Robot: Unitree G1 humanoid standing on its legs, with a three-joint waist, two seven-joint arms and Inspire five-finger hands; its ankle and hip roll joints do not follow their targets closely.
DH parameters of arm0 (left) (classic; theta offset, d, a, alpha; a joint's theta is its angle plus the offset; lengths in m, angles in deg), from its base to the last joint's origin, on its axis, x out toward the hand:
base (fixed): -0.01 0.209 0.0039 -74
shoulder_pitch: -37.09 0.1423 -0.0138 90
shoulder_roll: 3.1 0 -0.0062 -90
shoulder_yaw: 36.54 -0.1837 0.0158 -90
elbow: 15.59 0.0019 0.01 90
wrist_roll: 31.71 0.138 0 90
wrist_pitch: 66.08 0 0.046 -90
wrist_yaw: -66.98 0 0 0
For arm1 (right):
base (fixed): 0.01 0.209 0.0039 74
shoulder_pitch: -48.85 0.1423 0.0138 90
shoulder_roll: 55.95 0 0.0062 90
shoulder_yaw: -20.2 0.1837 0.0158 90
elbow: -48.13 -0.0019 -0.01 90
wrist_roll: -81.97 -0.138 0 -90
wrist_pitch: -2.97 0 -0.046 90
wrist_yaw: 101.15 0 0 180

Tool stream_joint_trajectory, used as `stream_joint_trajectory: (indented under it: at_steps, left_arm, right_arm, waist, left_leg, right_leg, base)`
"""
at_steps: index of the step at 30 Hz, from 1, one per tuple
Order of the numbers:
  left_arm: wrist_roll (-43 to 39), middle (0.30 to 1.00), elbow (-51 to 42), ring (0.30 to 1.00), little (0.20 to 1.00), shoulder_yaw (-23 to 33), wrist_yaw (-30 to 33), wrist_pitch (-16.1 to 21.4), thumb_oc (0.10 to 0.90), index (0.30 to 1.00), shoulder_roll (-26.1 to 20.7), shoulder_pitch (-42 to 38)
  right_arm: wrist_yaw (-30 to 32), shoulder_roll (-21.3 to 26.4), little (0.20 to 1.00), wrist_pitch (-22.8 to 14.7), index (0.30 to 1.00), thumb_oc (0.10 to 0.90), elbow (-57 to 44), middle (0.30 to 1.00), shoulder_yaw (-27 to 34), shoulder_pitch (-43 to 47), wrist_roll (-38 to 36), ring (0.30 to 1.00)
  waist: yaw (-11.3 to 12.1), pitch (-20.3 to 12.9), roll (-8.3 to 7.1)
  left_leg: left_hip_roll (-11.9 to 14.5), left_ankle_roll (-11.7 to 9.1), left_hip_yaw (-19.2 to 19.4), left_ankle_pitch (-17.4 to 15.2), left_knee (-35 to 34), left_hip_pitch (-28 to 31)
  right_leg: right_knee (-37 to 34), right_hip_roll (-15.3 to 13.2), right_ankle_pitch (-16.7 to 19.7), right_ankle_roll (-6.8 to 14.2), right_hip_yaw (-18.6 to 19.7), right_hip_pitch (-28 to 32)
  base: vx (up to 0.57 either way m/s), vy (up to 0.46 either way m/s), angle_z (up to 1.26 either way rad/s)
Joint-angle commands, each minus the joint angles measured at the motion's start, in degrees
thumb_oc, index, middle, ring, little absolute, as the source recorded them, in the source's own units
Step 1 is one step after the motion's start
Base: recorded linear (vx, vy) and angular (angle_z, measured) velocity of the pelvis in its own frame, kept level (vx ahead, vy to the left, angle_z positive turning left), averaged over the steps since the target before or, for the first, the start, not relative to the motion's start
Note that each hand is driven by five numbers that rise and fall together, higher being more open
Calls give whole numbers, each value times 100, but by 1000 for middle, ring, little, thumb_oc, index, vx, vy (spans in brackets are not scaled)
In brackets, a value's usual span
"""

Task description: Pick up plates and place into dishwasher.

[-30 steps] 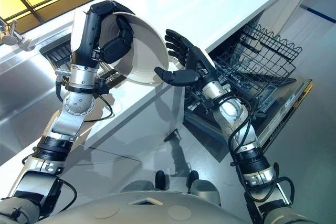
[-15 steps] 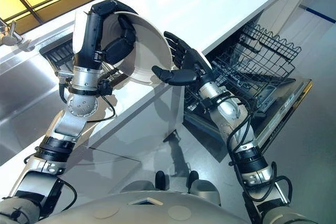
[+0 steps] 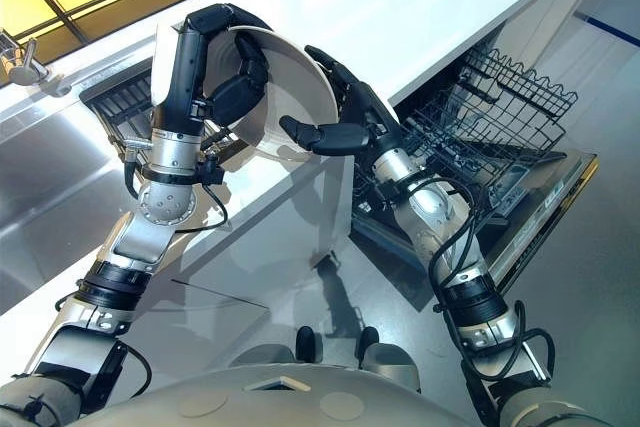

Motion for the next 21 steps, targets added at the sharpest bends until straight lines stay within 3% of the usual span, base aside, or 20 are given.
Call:
stream_joint_trajectory:
  at_steps: [1,2,3,4,5,16,21]
  left_arm:
    - [11,300,-361,300,200,-349,174,589,100,300,-2,-739]
    - [7,300,-379,300,200,-359,169,575,100,300,-1,-738]
    - [1,300,-387,300,200,-380,158,555,100,300,7,-746]
    - [-18,300,-394,300,200,-400,137,543,100,300,16,-755]
    - [-26,300,-405,300,200,-406,132,544,100,300,21,-754]
    - [405,300,-585,300,200,-455,488,816,100,300,62,-761]
    - [-462,300,-604,300,200,-518,-157,727,100,300,145,-754]
  right_arm:
    - [-42,-346,900,-468,900,800,-595,900,44,631,-366,900]
    - [-42,-353,807,-493,820,707,-569,820,34,613,-384,820]
    - [-26,-370,494,-513,552,394,-539,552,21,600,-392,552]
    - [3,-387,299,-502,385,199,-524,385,11,597,-414,385]
    - [21,-399,200,-483,300,100,-529,300,8,595,-431,300]
    - [263,-424,200,-562,300,100,-450,300,24,560,-393,300]
    - [370,-406,200,-722,300,100,-417,300,93,518,-171,300]
  waist:
    - [67,-840,-21]
    - [67,-842,-22]
    - [67,-843,-22]
    - [69,-842,-20]
    - [71,-841,-20]
    - [85,-828,2]
    - [98,-819,14]
  left_leg:
    - [-130,61,-162,-346,2,-254]
    - [-129,58,-166,-344,2,-257]
    - [-128,56,-171,-341,2,-262]
    - [-127,55,-176,-337,2,-266]
    - [-127,55,-182,-333,2,-270]
    - [-132,40,-204,-322,2,-285]
    - [-141,35,-223,-327,2,-280]
  right_leg:
    - [910,74,-744,207,-133,-212]
    - [901,75,-737,208,-135,-209]
    - [895,73,-728,212,-138,-208]
    - [887,71,-721,214,-141,-206]
    - [880,72,-718,214,-140,-205]
    - [816,56,-713,210,-167,-180]
    - [756,16,-686,237,-189,-163]
  base:
    - [0,0,0]
    - [0,0,0]
    - [0,0,0]
    - [0,0,0]
    - [0,0,0]
    - [0,0,0]
    - [0,0,0]
